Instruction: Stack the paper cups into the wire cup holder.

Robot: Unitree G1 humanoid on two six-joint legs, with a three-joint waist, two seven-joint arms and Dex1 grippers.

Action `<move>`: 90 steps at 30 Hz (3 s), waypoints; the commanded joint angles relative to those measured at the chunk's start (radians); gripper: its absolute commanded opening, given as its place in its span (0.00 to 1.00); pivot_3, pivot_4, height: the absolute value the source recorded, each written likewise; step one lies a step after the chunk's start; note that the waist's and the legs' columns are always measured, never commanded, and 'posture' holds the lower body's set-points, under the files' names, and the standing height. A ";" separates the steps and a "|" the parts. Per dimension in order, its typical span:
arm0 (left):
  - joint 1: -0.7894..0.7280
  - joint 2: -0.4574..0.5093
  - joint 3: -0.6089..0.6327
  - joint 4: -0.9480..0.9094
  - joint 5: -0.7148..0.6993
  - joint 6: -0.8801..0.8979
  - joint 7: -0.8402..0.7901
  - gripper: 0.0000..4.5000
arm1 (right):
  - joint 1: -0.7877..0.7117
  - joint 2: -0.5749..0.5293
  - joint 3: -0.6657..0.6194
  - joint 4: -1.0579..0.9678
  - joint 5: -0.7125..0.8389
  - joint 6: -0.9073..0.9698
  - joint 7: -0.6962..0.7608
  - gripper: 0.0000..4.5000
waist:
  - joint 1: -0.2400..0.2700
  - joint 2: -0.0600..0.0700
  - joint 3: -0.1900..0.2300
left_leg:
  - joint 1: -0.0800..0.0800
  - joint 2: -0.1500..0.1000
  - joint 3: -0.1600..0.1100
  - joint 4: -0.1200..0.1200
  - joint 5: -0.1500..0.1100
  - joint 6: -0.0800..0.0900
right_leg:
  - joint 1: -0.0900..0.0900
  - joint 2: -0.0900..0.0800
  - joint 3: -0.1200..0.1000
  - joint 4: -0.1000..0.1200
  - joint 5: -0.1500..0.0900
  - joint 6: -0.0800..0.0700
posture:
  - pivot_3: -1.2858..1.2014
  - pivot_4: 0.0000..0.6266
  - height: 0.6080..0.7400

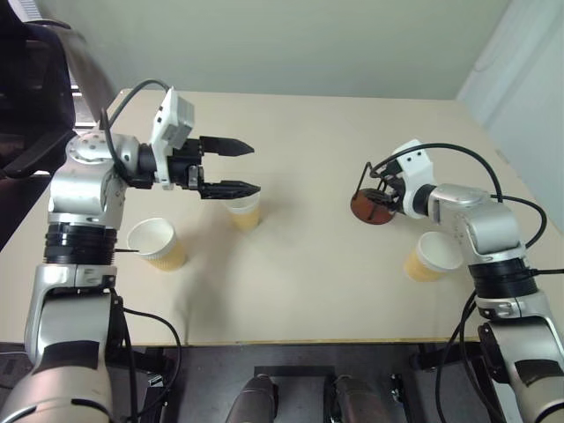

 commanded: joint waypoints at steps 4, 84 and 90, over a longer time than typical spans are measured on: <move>-0.016 0.023 0.030 -0.019 -0.014 0.001 -0.003 1.00 | -0.050 -0.026 0.000 0.007 -0.014 -0.008 0.060 0.06 | 0.000 0.000 0.000 | 0.000 0.000 0.000 0.000 0.000 0.000 | 0.000 0.000 0.000 0.000 0.000 0.000 | 0.52 0.24 1.00; -0.072 0.104 -0.157 0.081 0.013 -0.129 -0.161 1.00 | 0.193 -0.552 -0.130 -0.570 0.361 0.048 0.599 0.87 | 0.004 0.001 0.001 | -0.003 0.000 0.000 0.005 -0.002 0.004 | 0.001 0.000 0.000 0.000 0.000 0.000 | 0.52 0.24 1.00; -0.145 0.061 -0.131 0.229 0.122 -0.245 -0.071 1.00 | 0.182 -0.516 -0.127 -0.544 0.357 0.031 0.538 0.87 | -0.001 0.001 0.001 | -0.002 0.000 0.000 0.007 -0.005 0.011 | 0.001 0.000 0.001 0.000 0.001 0.001 | 0.52 0.24 1.00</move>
